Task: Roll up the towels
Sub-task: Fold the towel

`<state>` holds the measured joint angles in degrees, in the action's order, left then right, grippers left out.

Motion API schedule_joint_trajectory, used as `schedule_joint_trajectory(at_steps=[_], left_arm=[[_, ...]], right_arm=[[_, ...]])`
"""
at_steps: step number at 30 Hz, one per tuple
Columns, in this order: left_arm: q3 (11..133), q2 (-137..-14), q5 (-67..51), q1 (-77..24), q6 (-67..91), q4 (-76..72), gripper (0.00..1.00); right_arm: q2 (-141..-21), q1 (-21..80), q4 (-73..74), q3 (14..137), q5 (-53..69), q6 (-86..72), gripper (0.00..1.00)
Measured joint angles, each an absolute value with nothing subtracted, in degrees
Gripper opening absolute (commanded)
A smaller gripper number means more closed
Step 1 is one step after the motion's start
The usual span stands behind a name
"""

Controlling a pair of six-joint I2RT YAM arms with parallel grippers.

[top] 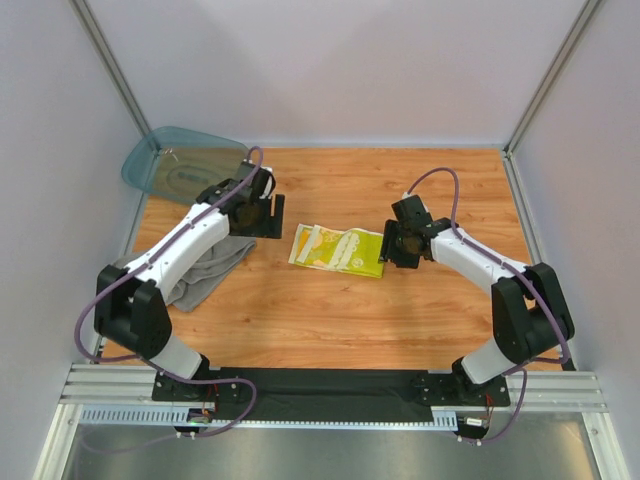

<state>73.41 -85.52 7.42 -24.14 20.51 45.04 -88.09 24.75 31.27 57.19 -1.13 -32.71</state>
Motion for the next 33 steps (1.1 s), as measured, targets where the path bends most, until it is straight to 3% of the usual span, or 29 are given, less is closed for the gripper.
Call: schedule_joint_trajectory(at_steps=[8, 16, 23, 33], left_arm=[[85.56, -102.13, 4.19, -29.28, 22.39, 42.57, 0.66], [97.73, -115.72, 3.4, -31.99, 22.2, 41.32, 0.64], [98.19, -120.9, 3.16, -32.32, 22.26, 40.82, 0.61], [93.49, -121.08, 2.79, -33.56, 23.18, 38.59, 0.5]], right_arm=[[-91.39, 23.42, 32.18, 56.71, -0.91, -31.57, 0.48], [-96.23, 23.35, 31.94, 57.45, -0.75, -30.94, 0.45], [-96.79, 23.31, 31.83, 57.47, -0.73, -30.15, 0.44], [-98.28, 23.31, 30.57, 58.02, -0.51, -30.06, 0.42]])
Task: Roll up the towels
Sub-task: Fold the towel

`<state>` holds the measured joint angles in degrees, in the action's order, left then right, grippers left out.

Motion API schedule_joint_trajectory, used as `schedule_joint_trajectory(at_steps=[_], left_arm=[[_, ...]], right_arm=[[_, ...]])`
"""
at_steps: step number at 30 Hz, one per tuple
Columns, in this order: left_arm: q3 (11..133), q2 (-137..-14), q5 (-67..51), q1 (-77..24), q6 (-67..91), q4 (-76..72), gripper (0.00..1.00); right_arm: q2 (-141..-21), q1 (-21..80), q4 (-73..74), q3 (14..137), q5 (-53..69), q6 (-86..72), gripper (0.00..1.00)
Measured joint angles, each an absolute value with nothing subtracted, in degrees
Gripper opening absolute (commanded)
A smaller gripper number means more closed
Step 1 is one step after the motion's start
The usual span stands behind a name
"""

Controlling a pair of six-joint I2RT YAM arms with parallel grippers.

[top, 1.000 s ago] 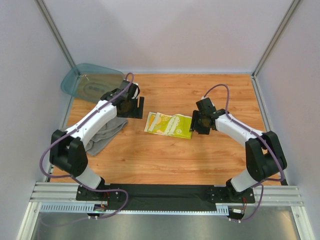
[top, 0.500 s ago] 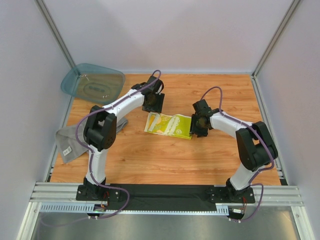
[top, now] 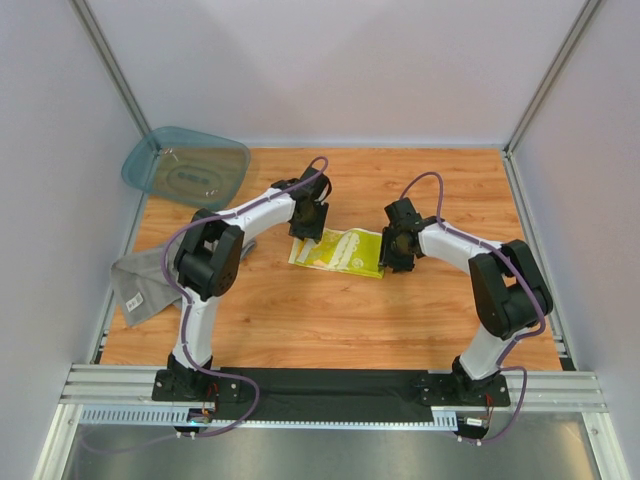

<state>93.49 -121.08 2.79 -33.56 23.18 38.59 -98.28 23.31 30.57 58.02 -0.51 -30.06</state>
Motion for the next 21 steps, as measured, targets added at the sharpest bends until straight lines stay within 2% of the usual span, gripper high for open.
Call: schedule_joint_trajectory(at_steps=[4, 8, 10, 14, 17, 21], left_arm=[[92.49, -121.1, 2.79, -33.85, 23.31, 38.33, 0.47], [92.33, -121.1, 2.81, -33.85, 23.83, 37.67, 0.34], [92.03, -121.1, 2.81, -33.85, 24.08, 37.34, 0.32], [91.13, -121.1, 2.96, -33.85, 24.38, 36.47, 0.18], [91.11, -121.08, 3.25, -33.91, 24.45, 36.27, 0.12], [90.52, -120.64, 4.49, -34.06, 24.62, 35.88, 0.11]], right_arm=[[-98.41, 23.31, 30.22, 58.02, -0.47, -30.06, 0.42], [-98.54, 23.31, 29.41, 58.02, -0.38, -30.04, 0.41], [-98.59, 23.31, 29.19, 58.02, -0.36, -30.04, 0.41], [-98.61, 23.29, 28.42, 57.69, -0.34, -30.02, 0.4], [-98.56, 23.27, 27.42, 57.32, -0.16, -30.02, 0.4], [-98.48, 23.16, 25.78, 56.77, 0.12, -30.04, 0.4]])
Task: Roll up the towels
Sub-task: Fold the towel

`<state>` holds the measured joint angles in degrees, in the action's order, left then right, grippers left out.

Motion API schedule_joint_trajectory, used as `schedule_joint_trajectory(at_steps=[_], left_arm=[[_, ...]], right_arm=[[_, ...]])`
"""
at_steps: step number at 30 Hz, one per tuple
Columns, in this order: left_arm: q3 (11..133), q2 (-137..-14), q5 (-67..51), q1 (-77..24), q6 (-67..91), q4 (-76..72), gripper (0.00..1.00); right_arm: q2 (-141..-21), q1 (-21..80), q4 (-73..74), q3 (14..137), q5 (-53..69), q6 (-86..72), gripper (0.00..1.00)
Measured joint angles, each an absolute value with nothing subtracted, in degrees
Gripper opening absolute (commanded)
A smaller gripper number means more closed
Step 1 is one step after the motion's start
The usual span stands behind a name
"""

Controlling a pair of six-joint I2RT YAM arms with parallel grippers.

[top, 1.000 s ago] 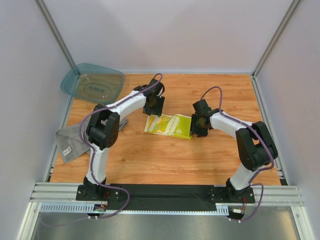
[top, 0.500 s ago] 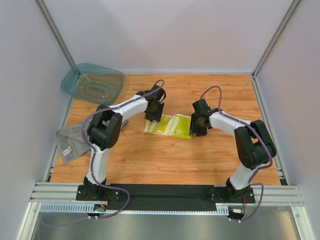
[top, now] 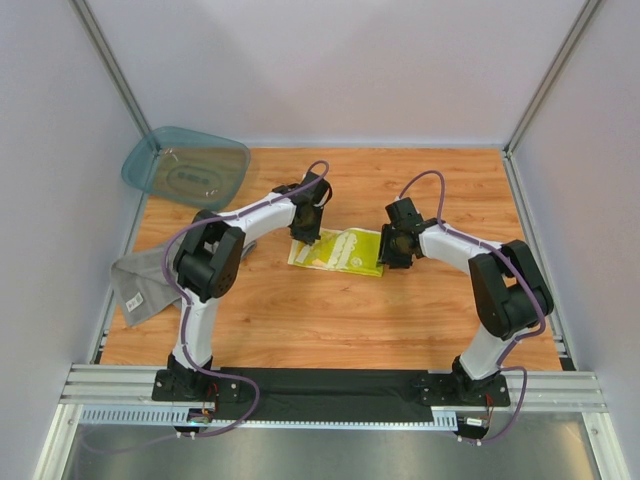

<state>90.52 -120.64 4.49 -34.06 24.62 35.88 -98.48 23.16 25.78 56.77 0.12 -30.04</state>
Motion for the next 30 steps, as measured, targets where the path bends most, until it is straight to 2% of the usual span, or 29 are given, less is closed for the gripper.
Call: schedule_joint_trajectory(at_steps=[21, 25, 30], left_arm=[[78.91, -109.86, 15.86, -34.3, 27.11, 29.3, 0.17], [77.38, -107.81, 17.61, -34.5, 27.16, 27.94, 0.24], [77.28, -107.63, 19.33, -34.5, 27.33, 27.59, 0.26]], right_arm=[[-98.76, 23.0, 21.85, 56.18, 1.98, -30.06, 0.39], [-98.7, 22.98, 22.0, 56.31, 1.98, -30.04, 0.39], [-98.7, 22.98, 22.17, 56.42, 2.0, -29.98, 0.39]])
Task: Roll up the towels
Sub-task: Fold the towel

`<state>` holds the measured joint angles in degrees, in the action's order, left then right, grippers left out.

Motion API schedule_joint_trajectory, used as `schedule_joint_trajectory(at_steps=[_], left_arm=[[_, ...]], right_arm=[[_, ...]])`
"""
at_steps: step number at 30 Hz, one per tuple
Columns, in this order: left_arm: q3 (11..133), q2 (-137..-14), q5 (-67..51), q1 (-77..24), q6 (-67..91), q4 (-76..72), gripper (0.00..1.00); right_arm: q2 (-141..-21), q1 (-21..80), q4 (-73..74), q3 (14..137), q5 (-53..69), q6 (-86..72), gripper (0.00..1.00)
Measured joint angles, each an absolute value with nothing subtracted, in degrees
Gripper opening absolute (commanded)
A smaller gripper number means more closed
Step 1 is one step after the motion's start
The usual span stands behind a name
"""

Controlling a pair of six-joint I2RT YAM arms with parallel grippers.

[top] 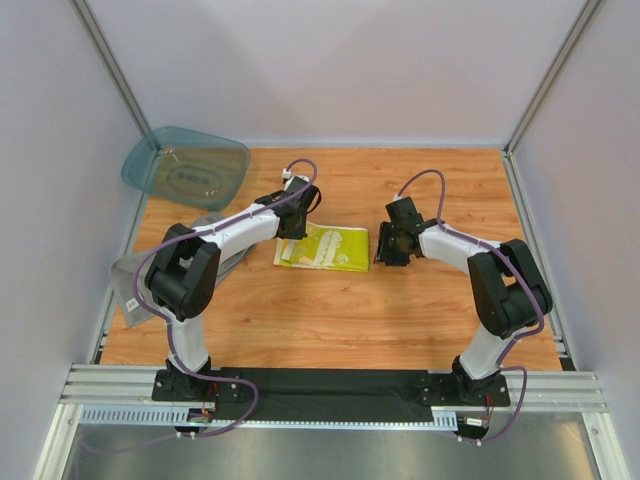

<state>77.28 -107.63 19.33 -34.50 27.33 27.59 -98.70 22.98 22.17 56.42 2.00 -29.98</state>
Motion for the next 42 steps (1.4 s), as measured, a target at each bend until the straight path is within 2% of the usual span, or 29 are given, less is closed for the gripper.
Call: schedule_joint_trajectory(at_steps=[15, 18, 21, 22, 24, 31, 37, 42], left_arm=[[77.03, -107.94, 27.24, -34.46, 31.7, 31.62, 0.24], [75.42, -107.42, 27.29, -34.48, 32.84, 31.55, 0.28], [71.09, -105.27, 25.02, -34.52, 33.54, 30.92, 0.38], [69.91, -104.38, 23.94, -34.57, 33.71, 30.94, 0.45], [68.66, -103.07, 22.39, -34.81, 34.15, 30.72, 0.49], [66.74, -99.37, 18.37, -36.4, 35.92, 28.03, 0.49], [66.67, -98.24, 17.43, -36.38, 37.23, 27.29, 0.48], [65.63, -96.88, 17.34, -36.4, 37.71, 26.61, 0.48]], right_arm=[[-97.73, 23.0, 28.18, 57.71, 4.6, -27.05, 0.39], [-97.19, 23.0, 30.35, 60.29, 7.68, -25.76, 0.37], [-97.27, 22.98, 30.7, 64.86, 12.32, -24.75, 0.35], [-97.49, 22.9, 30.7, 66.89, 14.55, -24.51, 0.34], [-98.56, 22.7, 30.41, 70.94, 18.06, -24.38, 0.33], [-110.59, 20.36, 29.32, 83.85, 24.64, -24.69, 0.25], [-119.94, 17.82, 29.95, 84.97, 25.15, -25.17, 0.23], [-121.19, 17.23, 28.45, 83.66, 26.3, -26.02, 0.22]])
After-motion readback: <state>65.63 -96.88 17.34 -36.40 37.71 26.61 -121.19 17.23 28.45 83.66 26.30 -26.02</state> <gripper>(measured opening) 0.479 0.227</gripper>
